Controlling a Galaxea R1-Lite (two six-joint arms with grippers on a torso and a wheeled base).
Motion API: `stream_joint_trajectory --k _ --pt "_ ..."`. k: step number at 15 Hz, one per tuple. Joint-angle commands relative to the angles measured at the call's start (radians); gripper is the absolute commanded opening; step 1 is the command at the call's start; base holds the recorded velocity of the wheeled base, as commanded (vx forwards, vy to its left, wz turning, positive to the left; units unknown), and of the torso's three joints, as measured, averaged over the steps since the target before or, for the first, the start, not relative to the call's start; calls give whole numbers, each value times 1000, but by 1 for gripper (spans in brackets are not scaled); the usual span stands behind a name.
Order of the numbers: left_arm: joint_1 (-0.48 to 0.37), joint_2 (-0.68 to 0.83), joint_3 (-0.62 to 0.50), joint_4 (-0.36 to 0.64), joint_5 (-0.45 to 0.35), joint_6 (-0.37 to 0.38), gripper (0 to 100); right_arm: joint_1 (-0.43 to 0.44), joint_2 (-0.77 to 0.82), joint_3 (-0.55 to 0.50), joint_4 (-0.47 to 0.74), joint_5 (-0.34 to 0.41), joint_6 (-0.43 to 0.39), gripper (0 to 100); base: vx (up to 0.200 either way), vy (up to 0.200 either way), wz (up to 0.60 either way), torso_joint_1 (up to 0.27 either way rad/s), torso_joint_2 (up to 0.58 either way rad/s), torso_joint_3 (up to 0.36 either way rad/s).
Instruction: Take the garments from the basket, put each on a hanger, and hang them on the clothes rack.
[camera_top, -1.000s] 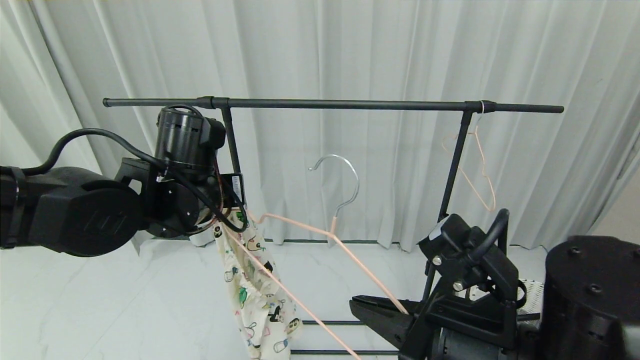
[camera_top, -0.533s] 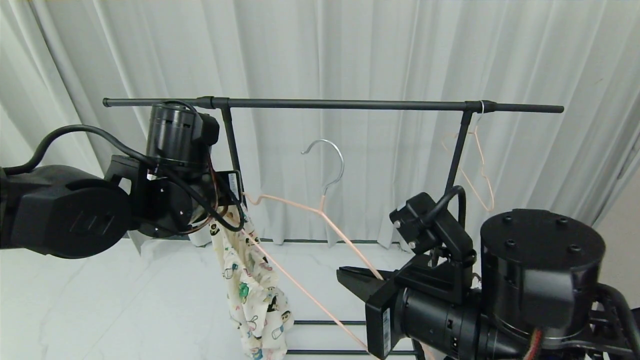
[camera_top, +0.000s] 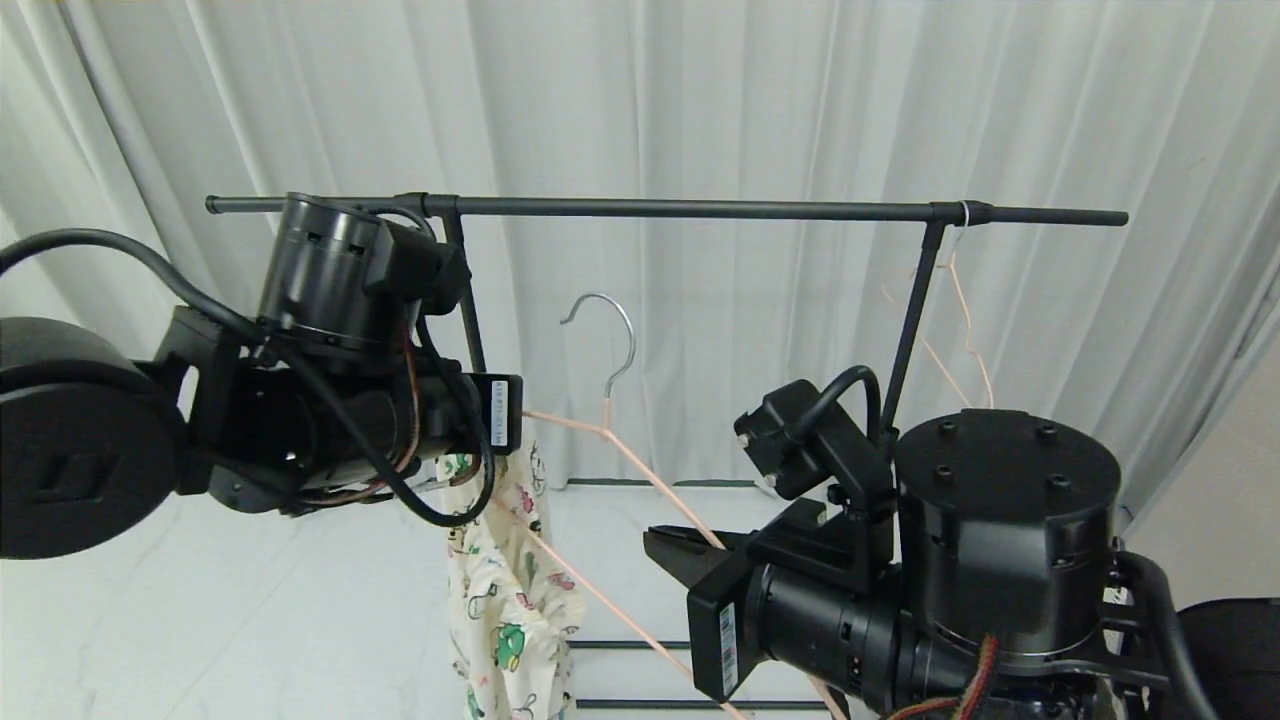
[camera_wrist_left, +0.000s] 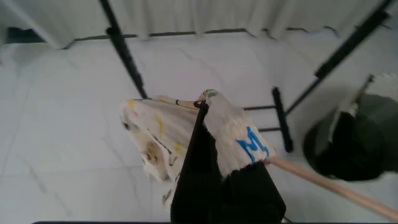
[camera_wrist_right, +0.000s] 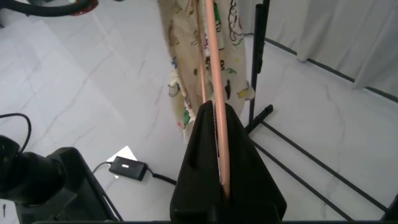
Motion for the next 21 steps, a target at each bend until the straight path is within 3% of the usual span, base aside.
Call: stream_joint_trajectory --k 1,3,5,9,13,14,21 --pt "-24 -91 0 46 -69 10 0 0 4 1 0 1 -1 0 0 0 0 0 0 0" --pt "-46 -140 -1 83 -187 24 0 0 16 -1 0 1 -1 0 0 0 0 0 0 0" --pt "-87 -163 -1 84 -241 24 0 6 23 -2 -2 -1 -1 0 0 0 0 0 0 0" --pt "-138 -155 3 84 -241 27 0 6 36 -2 -26 -7 -1 0 0 0 0 0 0 0" --pt "-133 -166 17 84 -236 93 0 9 37 -2 -31 -36 -14 0 0 0 0 0 0 0" --pt "-133 -168 19 84 -236 99 100 9 39 -1 -48 -42 -31 0 0 0 0 0 0 0" --pt "-101 -203 6 83 -231 102 100 14 45 44 -166 -85 -173 0 0 0 0 0 0 0"
